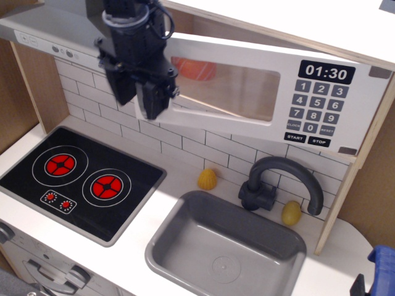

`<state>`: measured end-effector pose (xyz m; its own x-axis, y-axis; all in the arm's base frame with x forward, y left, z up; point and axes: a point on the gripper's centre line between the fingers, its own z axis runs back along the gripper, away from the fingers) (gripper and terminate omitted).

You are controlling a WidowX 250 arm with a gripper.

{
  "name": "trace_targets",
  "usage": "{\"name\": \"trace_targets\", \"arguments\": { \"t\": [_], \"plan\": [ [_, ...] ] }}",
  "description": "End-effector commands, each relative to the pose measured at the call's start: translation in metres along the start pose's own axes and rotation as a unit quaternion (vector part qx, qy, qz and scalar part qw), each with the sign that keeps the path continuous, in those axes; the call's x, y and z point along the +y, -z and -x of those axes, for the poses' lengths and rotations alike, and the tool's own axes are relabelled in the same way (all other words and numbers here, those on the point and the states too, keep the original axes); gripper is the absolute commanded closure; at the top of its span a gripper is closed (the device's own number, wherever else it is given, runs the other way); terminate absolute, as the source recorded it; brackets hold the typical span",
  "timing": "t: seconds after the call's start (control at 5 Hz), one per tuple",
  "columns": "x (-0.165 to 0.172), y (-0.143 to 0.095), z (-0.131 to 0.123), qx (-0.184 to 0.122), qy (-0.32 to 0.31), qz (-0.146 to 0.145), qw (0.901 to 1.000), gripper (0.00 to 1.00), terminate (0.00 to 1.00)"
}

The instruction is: Open microwave

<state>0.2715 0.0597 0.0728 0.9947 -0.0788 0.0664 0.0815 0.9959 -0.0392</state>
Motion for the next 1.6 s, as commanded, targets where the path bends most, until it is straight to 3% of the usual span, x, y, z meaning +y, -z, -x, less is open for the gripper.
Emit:
{"name": "trace_targets", "arguments": {
  "t": [0.0, 0.2, 0.6, 0.8, 1.0, 1.4],
  "plan": [
    [0.074, -0.022, 0.026, 0.035, -0.042, 0.011, 0.9984, 0.0, 0.0],
    [0.111, -0.025, 0.018, -0.002, -0.084, 0.012, 0.9964, 0.0, 0.0],
    [0.111, -0.015, -0.048, -0.055, -0.177, -0.001, 0.9826, 0.0, 0.0],
    [0.092, -0.013, -0.066, -0.076, -0.17, -0.008, 0.9825, 0.0, 0.0],
    [0.051, -0.012, -0.075, -0.098, -0.123, -0.008, 0.9875, 0.0, 0.0],
    [-0.028, -0.006, -0.03, -0.074, -0.013, 0.016, 0.997, 0.0, 0.0]
  ]
}}
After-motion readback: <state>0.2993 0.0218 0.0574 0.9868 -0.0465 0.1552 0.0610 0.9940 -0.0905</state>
